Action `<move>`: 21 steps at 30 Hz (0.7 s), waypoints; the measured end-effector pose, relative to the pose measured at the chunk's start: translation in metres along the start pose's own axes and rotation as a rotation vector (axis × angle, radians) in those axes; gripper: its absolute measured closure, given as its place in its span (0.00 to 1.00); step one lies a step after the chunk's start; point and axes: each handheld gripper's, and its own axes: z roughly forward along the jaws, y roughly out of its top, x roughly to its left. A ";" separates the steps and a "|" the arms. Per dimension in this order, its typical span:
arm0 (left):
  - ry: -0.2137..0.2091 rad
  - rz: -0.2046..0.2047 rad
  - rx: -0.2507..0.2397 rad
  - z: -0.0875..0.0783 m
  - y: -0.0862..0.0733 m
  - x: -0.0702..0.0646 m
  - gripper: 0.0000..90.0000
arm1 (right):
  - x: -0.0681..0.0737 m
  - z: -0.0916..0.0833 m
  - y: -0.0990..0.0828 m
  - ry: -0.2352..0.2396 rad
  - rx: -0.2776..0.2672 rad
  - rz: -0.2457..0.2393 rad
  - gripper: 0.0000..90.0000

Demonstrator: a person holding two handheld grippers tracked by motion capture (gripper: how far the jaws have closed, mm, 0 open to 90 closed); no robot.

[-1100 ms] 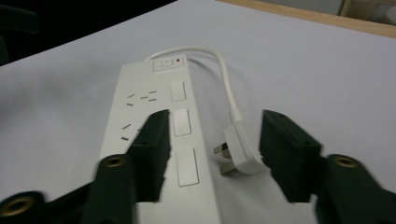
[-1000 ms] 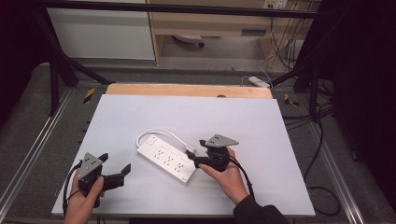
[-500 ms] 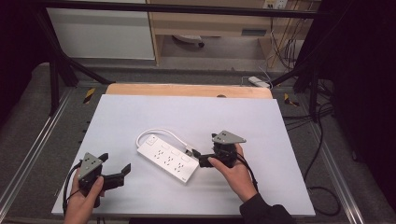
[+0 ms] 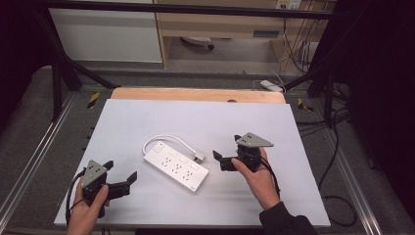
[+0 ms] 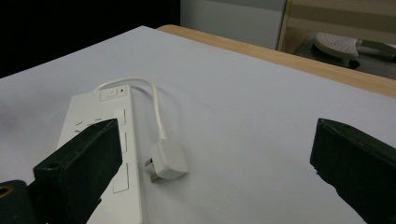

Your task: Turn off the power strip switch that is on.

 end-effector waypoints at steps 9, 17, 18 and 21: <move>-0.002 -0.001 -0.005 0.000 0.000 0.000 0.05 | -0.013 -0.016 0.003 -0.035 -0.036 0.010 0.03; 0.001 -0.004 -0.005 0.000 0.000 0.000 0.05 | -0.023 -0.027 0.002 -0.049 -0.051 0.024 0.03; 0.002 -0.003 -0.005 0.000 0.000 0.000 0.05 | -0.024 -0.028 0.002 -0.053 -0.053 0.030 0.03; -0.001 -0.003 -0.005 0.000 0.001 0.000 0.05 | -0.028 -0.033 0.000 -0.078 -0.049 0.016 0.04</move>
